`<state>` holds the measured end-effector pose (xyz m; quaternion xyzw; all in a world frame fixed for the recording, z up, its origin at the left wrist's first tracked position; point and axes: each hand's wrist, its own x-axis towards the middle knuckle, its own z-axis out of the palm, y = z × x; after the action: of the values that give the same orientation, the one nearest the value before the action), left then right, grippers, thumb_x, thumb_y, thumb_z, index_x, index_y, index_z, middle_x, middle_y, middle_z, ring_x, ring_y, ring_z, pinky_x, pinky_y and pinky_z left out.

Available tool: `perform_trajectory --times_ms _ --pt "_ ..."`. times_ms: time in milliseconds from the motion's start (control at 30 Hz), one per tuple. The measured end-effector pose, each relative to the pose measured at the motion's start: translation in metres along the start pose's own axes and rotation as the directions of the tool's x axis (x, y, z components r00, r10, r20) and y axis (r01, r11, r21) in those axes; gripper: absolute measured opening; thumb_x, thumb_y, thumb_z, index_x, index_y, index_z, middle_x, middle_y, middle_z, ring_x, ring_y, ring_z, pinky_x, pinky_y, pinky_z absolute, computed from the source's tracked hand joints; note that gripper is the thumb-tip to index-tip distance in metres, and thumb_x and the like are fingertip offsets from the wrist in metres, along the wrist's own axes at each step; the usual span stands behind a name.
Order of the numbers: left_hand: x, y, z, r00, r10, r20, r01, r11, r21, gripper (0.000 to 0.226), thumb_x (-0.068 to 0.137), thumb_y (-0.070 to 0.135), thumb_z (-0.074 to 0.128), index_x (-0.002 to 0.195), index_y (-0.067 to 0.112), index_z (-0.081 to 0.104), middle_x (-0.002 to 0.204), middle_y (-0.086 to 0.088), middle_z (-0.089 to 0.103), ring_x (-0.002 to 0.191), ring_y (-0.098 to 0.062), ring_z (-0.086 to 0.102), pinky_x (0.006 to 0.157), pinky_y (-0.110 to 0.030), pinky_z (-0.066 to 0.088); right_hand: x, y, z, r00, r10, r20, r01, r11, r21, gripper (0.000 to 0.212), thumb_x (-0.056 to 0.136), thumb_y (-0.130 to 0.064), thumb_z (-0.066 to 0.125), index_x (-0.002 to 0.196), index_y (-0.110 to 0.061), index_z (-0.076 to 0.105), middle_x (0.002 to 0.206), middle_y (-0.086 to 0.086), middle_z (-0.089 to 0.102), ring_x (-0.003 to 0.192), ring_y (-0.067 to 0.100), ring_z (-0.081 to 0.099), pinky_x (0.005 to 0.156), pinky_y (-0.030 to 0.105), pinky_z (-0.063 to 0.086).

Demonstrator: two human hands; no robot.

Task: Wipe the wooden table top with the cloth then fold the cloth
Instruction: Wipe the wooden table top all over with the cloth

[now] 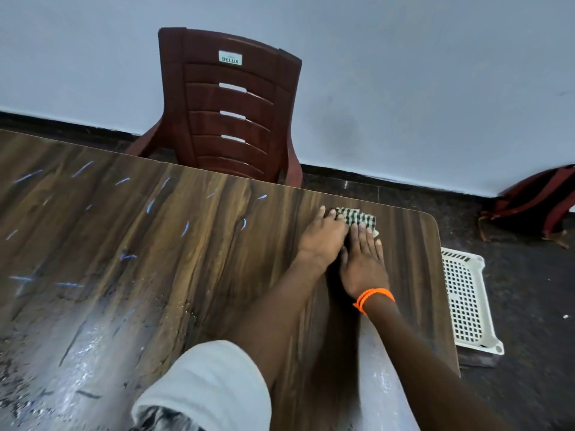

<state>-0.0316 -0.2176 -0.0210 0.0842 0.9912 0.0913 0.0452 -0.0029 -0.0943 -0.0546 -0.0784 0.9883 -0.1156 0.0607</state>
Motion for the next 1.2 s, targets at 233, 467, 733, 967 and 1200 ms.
perform_trajectory --times_ms 233,467,733,967,1200 --pt "0.004 -0.066 -0.028 0.969 -0.235 -0.077 0.218 0.959 -0.182 0.023 0.097 0.011 0.048 0.108 0.002 0.066 0.117 -0.022 0.063 0.116 -0.037 0.057 0.103 -0.038 0.038 0.051 -0.063 0.011 0.991 -0.112 0.067 0.108 0.993 0.056 0.061 0.103 -0.035 0.024 0.156 -0.012 0.003 0.165 0.007 -0.001 0.152 0.017 -0.007 0.123 0.037 -0.005" --pt "-0.038 -0.163 -0.033 0.927 -0.367 0.077 0.371 0.926 -0.062 0.03 0.099 0.027 0.049 0.123 0.015 0.061 0.129 -0.012 0.06 0.12 -0.029 0.056 0.104 -0.038 0.042 0.052 -0.153 0.031 0.938 -0.32 0.13 0.313 0.947 0.076 0.063 0.102 -0.033 0.03 0.156 -0.011 0.008 0.165 0.007 0.004 0.152 0.02 -0.003 0.122 0.037 -0.003" --pt "-0.104 -0.153 -0.014 0.925 -0.35 0.148 0.341 0.936 0.086 0.038 0.101 0.027 0.042 0.136 0.015 0.049 0.144 -0.011 0.047 0.139 -0.035 0.036 0.108 -0.042 0.039 -0.029 -0.159 0.037 0.928 -0.364 0.079 0.359 0.93 0.071 0.061 0.102 -0.034 0.028 0.156 -0.013 0.009 0.165 0.006 0.006 0.152 0.017 -0.003 0.124 0.037 -0.004" --pt "-0.077 -0.059 0.002 0.989 -0.092 0.117 0.093 0.996 -0.011 0.043 0.101 0.023 0.043 0.143 0.017 0.046 0.155 -0.01 0.036 0.147 -0.032 0.023 0.115 -0.038 0.031 -0.066 -0.07 0.014 0.994 -0.112 -0.011 0.112 0.994 -0.004 0.062 0.099 -0.036 0.029 0.155 -0.012 0.02 0.162 0.006 0.019 0.151 0.016 0.012 0.124 0.04 0.006" --pt "0.002 0.038 0.007 0.991 0.133 -0.016 -0.133 0.991 0.003 0.036 0.1 0.014 0.044 0.134 0.007 0.055 0.147 -0.013 0.047 0.143 -0.026 0.033 0.123 -0.038 0.014 -0.035 0.021 -0.01 0.991 0.116 -0.071 -0.116 0.993 -0.005 0.061 0.103 -0.035 0.031 0.156 -0.014 0.011 0.164 0.006 0.01 0.152 0.019 0.004 0.124 0.039 -0.001"
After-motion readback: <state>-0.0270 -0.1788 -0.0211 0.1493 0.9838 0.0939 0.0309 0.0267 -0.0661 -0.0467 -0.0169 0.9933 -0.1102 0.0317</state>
